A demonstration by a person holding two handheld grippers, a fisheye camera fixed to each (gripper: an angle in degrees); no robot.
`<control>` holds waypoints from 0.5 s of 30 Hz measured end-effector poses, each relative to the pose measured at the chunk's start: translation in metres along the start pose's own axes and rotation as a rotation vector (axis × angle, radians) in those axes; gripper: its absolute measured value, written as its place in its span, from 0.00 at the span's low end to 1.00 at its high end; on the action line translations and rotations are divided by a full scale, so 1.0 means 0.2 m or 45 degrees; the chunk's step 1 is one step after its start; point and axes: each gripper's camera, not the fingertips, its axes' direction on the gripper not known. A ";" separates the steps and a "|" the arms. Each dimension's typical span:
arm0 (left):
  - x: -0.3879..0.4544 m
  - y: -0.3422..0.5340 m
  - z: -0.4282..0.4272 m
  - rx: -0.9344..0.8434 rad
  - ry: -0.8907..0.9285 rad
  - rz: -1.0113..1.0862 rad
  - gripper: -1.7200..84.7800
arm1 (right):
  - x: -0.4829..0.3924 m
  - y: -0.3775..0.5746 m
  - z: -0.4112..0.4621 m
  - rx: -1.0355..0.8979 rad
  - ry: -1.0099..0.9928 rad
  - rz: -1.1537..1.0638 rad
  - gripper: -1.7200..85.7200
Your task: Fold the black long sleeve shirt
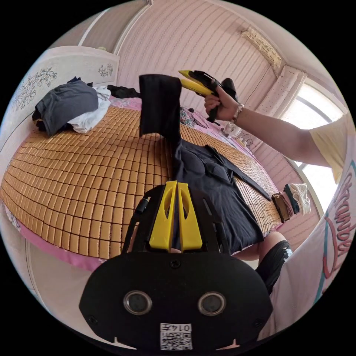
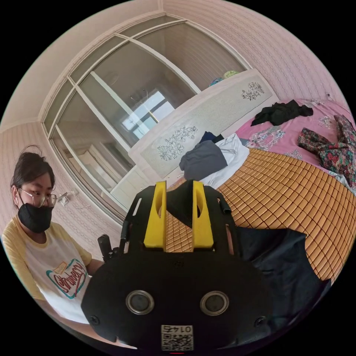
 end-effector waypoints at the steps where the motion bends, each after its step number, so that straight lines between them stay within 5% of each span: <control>1: -0.05 0.01 -0.06 0.011 -0.029 -0.037 0.03 | 0.03 0.03 0.00 -0.019 0.016 0.012 0.12; 9: -0.26 0.01 -0.06 -0.058 -0.081 -0.157 0.06 | 0.36 0.45 0.02 -0.201 0.144 0.221 0.12; 15: -0.07 -0.29 0.26 -0.089 -0.039 0.058 0.08 | 0.49 0.61 0.08 -0.263 0.253 0.245 0.11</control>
